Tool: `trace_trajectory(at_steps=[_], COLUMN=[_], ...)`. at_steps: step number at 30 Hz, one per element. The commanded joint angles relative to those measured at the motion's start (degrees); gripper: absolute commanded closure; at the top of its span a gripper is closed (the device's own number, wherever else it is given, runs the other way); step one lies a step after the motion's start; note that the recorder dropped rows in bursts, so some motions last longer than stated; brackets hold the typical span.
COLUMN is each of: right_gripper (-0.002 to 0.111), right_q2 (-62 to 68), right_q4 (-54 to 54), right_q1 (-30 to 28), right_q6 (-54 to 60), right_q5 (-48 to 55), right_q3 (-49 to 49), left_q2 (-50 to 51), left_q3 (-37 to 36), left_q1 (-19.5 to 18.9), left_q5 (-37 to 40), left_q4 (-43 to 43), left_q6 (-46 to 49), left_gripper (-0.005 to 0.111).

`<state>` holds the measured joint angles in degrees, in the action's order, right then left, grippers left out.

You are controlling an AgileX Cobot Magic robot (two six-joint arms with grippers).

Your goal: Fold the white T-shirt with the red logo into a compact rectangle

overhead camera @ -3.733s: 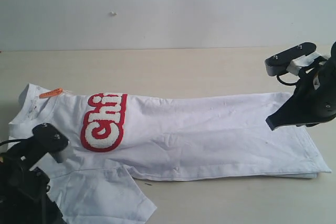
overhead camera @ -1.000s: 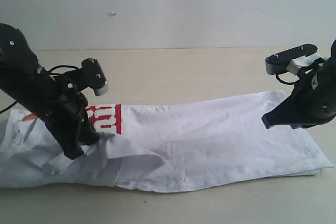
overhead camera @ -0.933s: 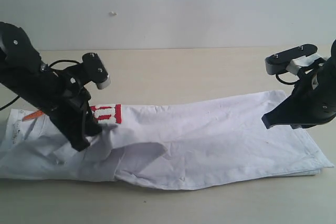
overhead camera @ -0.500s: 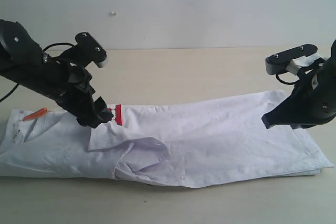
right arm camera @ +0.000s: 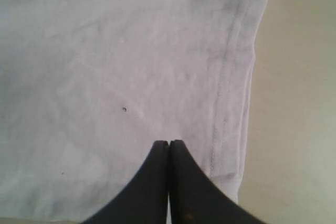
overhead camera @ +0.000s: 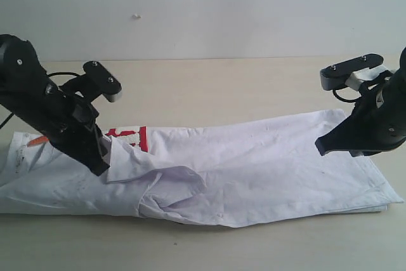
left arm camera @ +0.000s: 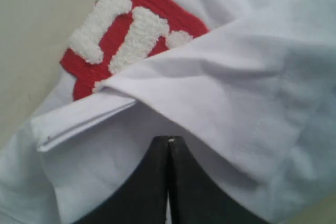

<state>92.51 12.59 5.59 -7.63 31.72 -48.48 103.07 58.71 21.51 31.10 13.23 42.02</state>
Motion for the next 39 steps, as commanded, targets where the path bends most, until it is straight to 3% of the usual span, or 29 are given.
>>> trace_trajectory(at_steps=[1, 5, 9, 17, 22, 26, 34, 37, 39], right_gripper=[0.108, 0.108, 0.108, 0.108, 0.108, 0.108, 0.108, 0.108, 0.108], right_q2=[-0.6, -0.6, -0.6, -0.6, -0.6, -0.6, -0.6, -0.6, -0.6], right_q4=[-0.7, -1.3, -1.3, -1.3, -1.4, -1.4, -1.7, -1.7, -1.7], right_q1=[-0.3, -0.3, -0.3, -0.3, -0.3, -0.3, -0.3, -0.3, -0.3], right_q6=[1.1, 2.0, 2.1, 2.2, 2.5, 2.7, 2.7, 2.7, 2.7], right_q5=[0.2, 0.0, 0.0, -0.1, 0.0, 0.3, -0.1, -0.1, -0.1], right_q3=[0.1, 0.1, 0.1, 0.1, 0.1, 0.1, 0.1, 0.1, 0.1], left_q2=[2.2, 3.9, 5.3, 5.3, 5.5, 6.3, 11.1, 12.7, 12.8], left_q3=[-0.3, -0.3, -0.3, -0.3, -0.3, -0.3, -0.3, -0.3, -0.3], left_q1=[-0.1, -0.1, -0.1, -0.1, -0.1, -0.1, -0.1, -0.1, -0.1], left_q5=[-0.1, -0.2, 0.0, 2.3, -3.5, -8.9, -9.7, -9.7, -8.7], left_q4=[0.8, 2.9, 10.2, 29.1, 38.2, 41.5, 44.8, 48.2, 48.3], left_q6=[-0.8, -0.8, 1.0, 16.8, 22.4, 22.4, 22.4, 22.4, 22.4], left_gripper=[0.107, 0.107, 0.107, 0.107, 0.107, 0.107, 0.106, 0.097, 0.084])
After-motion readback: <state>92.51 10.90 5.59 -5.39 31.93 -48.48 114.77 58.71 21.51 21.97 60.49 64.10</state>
